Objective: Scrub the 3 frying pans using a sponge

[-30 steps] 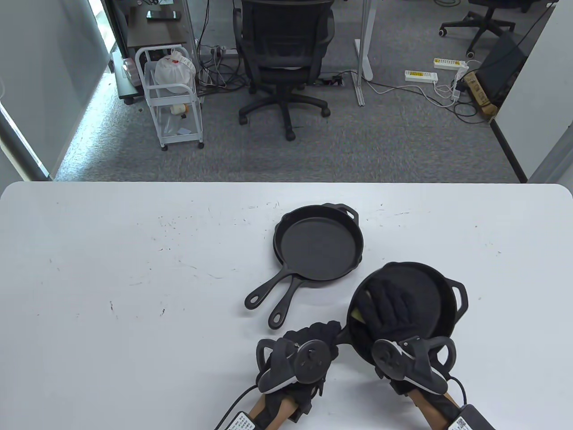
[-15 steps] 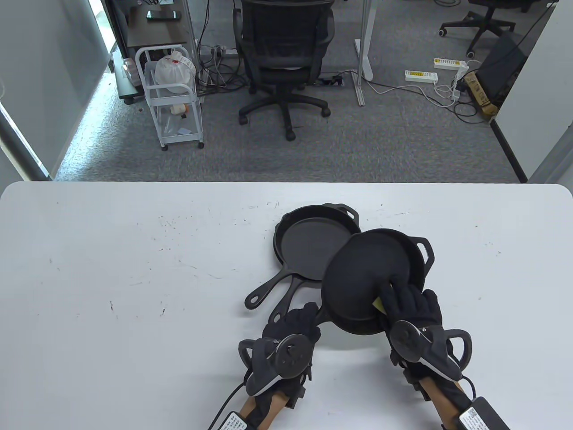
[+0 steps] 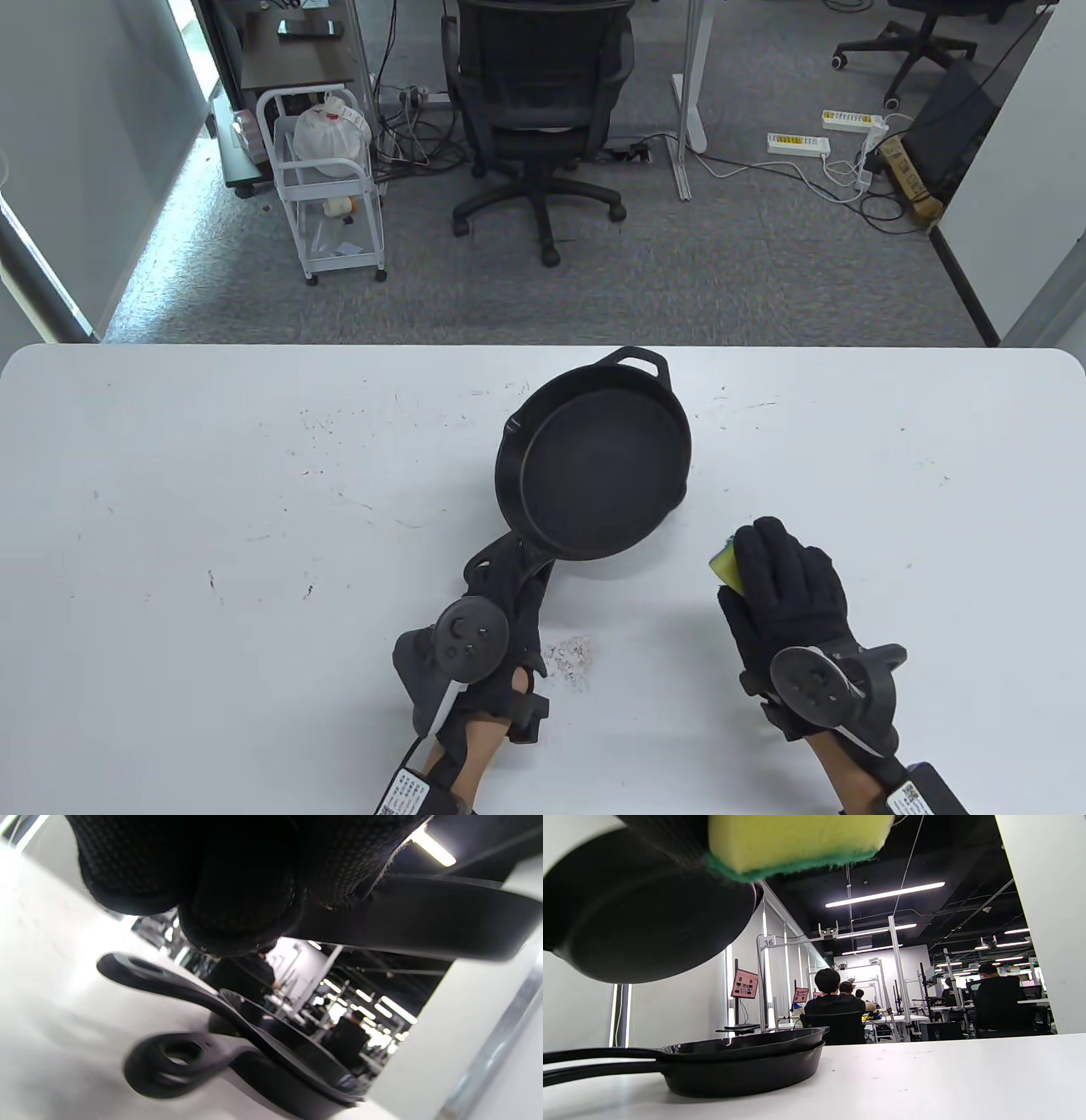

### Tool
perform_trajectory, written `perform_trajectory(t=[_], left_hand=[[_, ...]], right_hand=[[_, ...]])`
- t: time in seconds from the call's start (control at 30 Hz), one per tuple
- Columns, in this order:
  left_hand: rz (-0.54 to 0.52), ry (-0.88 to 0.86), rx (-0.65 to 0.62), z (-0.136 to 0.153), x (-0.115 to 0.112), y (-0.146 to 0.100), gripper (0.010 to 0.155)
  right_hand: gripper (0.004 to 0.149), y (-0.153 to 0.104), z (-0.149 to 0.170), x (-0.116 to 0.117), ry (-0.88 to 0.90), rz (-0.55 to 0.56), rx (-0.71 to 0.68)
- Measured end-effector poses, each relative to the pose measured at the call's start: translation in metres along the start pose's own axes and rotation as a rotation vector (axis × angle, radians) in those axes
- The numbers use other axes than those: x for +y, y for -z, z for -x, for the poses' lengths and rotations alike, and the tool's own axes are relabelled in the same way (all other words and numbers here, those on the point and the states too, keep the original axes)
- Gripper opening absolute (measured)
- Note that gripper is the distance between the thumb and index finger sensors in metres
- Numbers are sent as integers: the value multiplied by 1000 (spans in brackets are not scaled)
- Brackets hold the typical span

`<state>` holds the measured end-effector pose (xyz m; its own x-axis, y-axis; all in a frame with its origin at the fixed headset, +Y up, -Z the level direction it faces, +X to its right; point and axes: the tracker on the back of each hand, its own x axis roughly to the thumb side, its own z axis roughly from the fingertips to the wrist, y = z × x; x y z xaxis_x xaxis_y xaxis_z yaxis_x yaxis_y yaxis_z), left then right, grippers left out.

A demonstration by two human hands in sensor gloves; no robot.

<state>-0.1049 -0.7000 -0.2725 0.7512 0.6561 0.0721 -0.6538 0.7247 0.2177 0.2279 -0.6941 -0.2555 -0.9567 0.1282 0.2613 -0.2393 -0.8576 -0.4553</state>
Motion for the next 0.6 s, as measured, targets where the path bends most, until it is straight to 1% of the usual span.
perform_trajectory(t=[0.07,0.2,0.3,0.47,0.6], left_hand=[[42,-88,3,2,-4,1,60],[173,-268,-1,1,-15,1,59],[294,-400,-5,0,-25,1,59],[431,-489,-17,-2,-40,0,60],[522,-468,-53,-9,-52,-3,60]], right_hand=[[72,0,-2,3,-1,-25,-21],[72,-1,-6,8,-5,-62,-57],[72,-1,-10,10,-4,-79,-81],[72,-4,-18,12,-10,-76,-130],[70,-9,-31,15,-22,-87,-196]])
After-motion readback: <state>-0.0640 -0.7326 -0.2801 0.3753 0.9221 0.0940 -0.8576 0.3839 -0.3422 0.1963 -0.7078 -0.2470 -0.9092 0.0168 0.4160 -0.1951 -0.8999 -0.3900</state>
